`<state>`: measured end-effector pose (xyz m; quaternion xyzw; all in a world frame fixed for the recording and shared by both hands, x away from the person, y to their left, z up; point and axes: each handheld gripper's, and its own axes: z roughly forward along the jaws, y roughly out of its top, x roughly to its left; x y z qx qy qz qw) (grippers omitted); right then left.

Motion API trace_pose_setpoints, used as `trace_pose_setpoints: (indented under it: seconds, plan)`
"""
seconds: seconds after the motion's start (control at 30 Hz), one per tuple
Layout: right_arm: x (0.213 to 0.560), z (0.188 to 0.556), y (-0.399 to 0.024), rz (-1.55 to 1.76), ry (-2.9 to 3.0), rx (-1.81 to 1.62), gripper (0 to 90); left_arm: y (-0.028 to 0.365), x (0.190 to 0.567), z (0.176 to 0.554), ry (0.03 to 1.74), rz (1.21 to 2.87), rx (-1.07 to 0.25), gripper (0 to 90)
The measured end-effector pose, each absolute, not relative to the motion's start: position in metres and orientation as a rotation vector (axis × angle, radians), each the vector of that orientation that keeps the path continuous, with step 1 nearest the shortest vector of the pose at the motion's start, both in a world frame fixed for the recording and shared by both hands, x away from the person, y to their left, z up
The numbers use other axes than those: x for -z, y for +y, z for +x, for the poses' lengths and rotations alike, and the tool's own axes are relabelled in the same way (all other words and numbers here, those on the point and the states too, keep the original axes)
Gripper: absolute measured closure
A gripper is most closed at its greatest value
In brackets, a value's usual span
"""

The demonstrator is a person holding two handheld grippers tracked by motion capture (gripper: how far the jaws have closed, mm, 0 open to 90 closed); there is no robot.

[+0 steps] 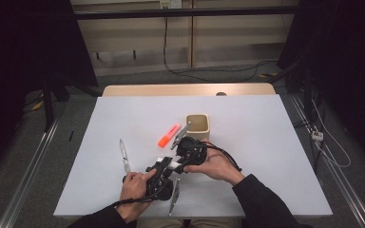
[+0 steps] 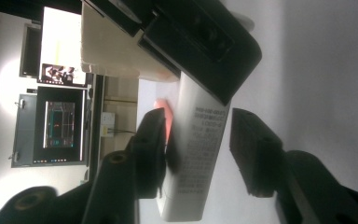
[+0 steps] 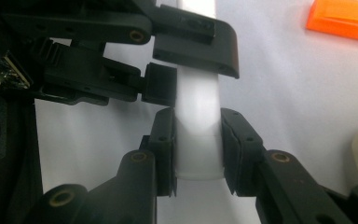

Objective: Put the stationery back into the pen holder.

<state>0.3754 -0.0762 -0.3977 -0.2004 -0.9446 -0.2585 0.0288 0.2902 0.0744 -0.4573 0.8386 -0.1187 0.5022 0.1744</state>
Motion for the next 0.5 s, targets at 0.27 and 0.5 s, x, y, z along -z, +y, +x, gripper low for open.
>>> trace_pose_setpoints:
  seconds: [0.27,0.5]
  plan:
    - [0.3971,0.375,-0.078,-0.614,-2.906,0.83,67.9,0.0741,0.4568,0.2884,-0.297,2.361,-1.427,66.9]
    - [0.3931,0.3726,-0.0817,-0.63,-2.901,0.895,66.9,0.0752,0.4534,0.2891,-0.246,2.373,-1.371,69.9]
